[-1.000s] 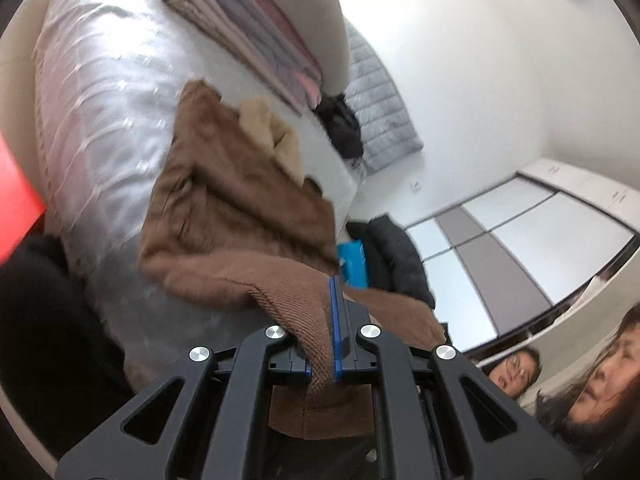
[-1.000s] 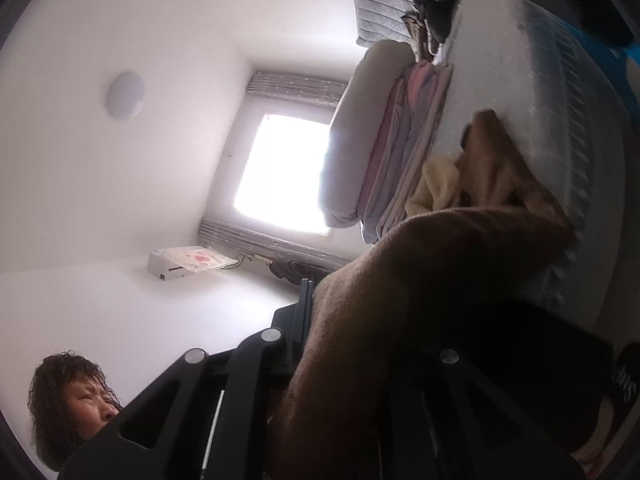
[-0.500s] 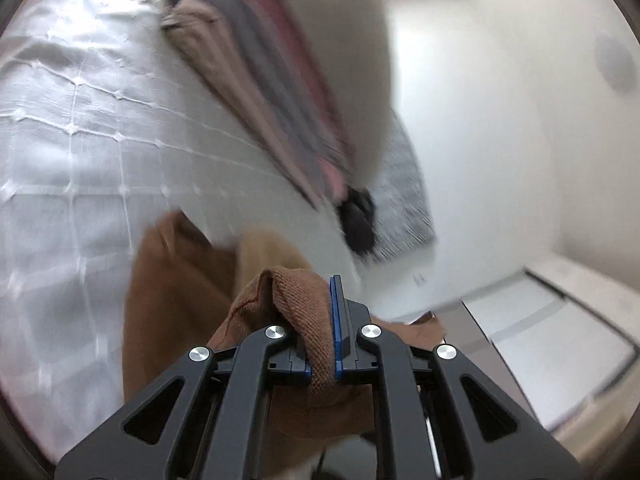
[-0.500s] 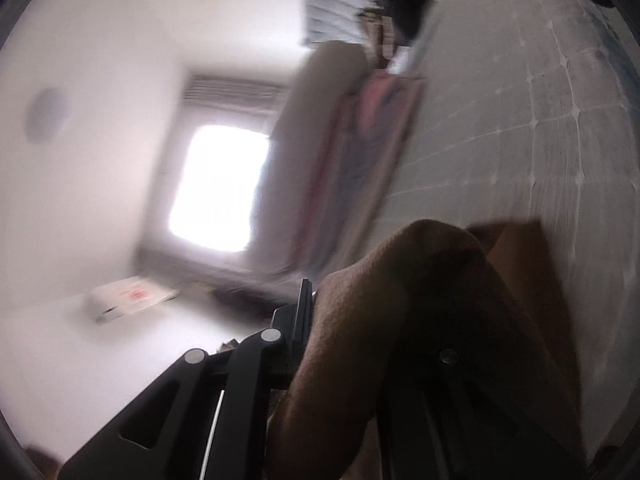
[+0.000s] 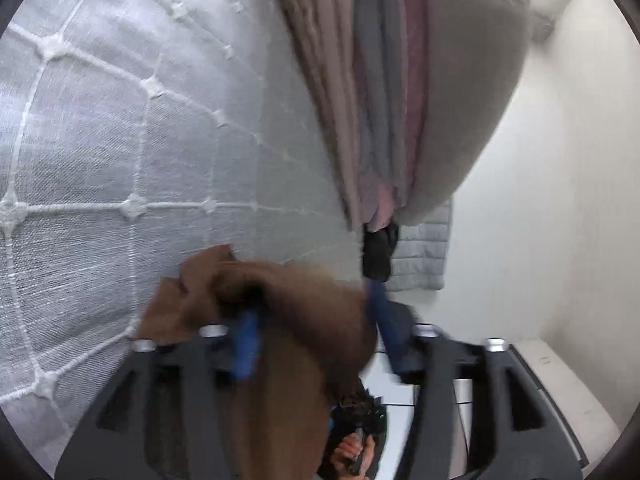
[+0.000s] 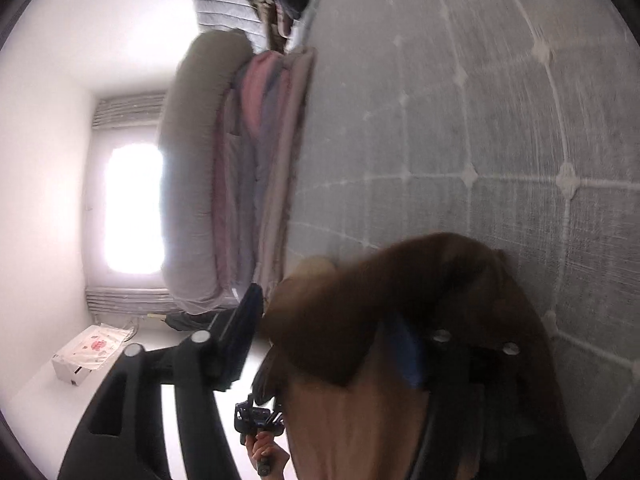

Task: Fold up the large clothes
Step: 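Lower the folded hem onto the jacket and open both tools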

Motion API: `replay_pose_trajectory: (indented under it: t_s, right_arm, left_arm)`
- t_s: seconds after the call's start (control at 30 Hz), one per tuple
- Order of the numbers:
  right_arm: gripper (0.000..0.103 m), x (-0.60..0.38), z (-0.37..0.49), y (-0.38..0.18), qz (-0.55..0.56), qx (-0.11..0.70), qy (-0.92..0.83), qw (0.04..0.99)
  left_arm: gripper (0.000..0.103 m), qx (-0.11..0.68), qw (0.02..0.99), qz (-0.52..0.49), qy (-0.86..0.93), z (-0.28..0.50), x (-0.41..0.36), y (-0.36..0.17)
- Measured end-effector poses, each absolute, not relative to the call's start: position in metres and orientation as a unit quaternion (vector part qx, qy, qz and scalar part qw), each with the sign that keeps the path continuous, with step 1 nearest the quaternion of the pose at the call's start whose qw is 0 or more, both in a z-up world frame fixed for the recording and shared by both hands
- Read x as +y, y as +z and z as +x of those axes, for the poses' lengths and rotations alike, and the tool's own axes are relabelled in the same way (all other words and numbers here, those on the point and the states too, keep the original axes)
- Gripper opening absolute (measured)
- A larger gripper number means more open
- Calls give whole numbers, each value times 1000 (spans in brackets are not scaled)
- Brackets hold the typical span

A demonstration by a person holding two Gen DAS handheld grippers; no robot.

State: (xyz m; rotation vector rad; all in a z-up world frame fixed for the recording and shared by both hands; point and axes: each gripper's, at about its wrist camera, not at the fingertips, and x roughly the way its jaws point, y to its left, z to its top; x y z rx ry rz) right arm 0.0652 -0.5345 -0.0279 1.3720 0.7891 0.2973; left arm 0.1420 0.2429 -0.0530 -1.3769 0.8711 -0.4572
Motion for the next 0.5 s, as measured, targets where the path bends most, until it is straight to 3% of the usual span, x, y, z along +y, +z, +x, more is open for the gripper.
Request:
replay_pose_trajectory:
  t_s: [0.17, 0.3, 0.43, 0.5]
  right_arm:
    - [69, -525, 60, -3, 594, 356, 157, 704]
    - [70, -495, 80, -4, 563, 374, 183, 714]
    - [71, -482, 97, -25, 536, 346, 160, 753]
    - [71, -477, 104, -36, 504, 337, 136, 783]
  left_arm:
    - [75, 314, 695, -610, -213, 123, 261, -17]
    - [76, 280, 729, -562, -274, 122, 238, 8]
    - [76, 307, 778, -483, -258, 121, 190, 3]
    - [76, 334, 827, -395, -221, 127, 165, -1]
